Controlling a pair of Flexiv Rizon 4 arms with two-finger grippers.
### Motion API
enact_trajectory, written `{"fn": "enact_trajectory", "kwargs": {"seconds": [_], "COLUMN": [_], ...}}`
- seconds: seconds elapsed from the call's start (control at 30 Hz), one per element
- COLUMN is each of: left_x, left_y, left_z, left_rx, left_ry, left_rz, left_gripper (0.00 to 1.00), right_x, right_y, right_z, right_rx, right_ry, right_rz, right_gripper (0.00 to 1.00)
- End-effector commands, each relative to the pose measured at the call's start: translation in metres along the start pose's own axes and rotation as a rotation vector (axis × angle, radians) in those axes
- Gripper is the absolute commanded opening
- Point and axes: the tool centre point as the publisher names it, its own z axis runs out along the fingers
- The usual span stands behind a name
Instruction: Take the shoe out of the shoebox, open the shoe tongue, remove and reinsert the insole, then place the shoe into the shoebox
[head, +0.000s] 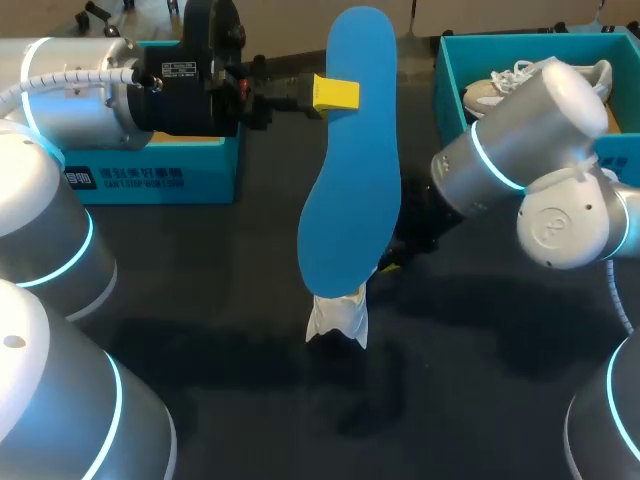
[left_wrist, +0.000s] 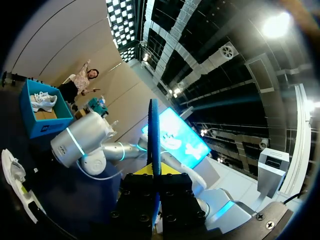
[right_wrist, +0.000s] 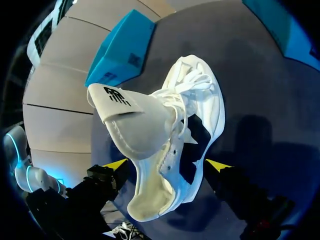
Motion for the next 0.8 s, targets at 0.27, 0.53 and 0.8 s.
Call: {"fn": "enact_trajectory", "kwargs": {"seconds": [0.27, 0.53, 0.8], "left_x": [-0.001, -0.001, -0.001], "left_y": [-0.001, -0.001, -0.001], "left_z": [0.002, 0.002, 0.002], "left_rx": [-0.001, -0.001, -0.001], "left_ry": [0.001, 0.001, 0.001], "left_rz": [0.0, 0.0, 0.0], "left_gripper": [0.0, 0.0, 0.0], "right_x": [0.019, 0.036, 0.038], "right_y": [0.004, 0.006, 0.012], "right_z": [-0.034, -0.066, -0.1], "right_rx": [-0.077, -0.075, -0.083], "right_ry": [0.171, 0.329, 0.448], "right_rz": [-0.059, -0.102, -0.111], "right_gripper": [1.0, 1.0, 1.0]}}
